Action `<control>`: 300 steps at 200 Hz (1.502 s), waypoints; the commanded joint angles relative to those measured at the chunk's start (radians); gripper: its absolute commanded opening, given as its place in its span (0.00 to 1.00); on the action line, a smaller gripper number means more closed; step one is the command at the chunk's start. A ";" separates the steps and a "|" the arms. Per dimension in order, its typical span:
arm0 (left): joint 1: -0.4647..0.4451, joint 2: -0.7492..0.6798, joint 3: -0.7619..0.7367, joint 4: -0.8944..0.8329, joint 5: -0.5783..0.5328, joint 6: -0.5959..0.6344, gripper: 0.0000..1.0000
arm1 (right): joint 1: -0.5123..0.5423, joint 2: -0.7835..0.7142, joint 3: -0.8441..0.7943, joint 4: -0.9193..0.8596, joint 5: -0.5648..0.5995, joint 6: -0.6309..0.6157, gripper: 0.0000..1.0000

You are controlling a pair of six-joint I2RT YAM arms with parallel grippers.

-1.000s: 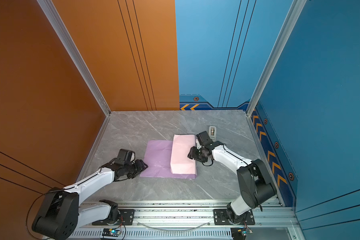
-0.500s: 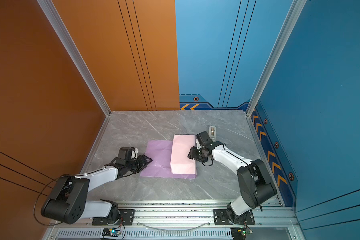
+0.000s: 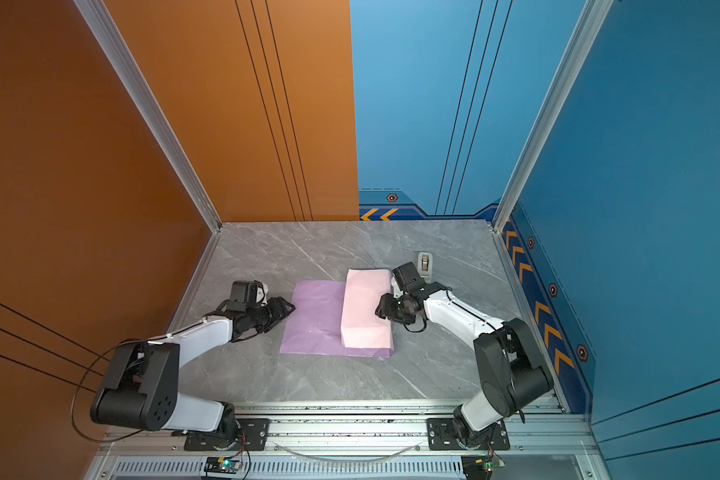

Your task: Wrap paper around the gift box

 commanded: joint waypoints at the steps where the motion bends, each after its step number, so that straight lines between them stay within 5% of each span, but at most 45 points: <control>1: 0.030 -0.009 0.005 -0.143 -0.058 0.064 0.64 | -0.002 0.011 -0.033 -0.075 0.075 -0.029 0.55; 125: -0.038 0.341 0.081 0.245 0.231 -0.021 0.62 | 0.007 0.019 -0.029 -0.056 0.057 -0.036 0.54; 257: -0.088 0.433 0.199 0.435 0.344 -0.032 0.58 | -0.001 -0.001 -0.043 -0.044 0.059 -0.042 0.55; 300: -0.077 0.409 0.190 0.435 0.363 -0.045 0.46 | -0.005 -0.004 -0.045 -0.046 0.056 -0.049 0.54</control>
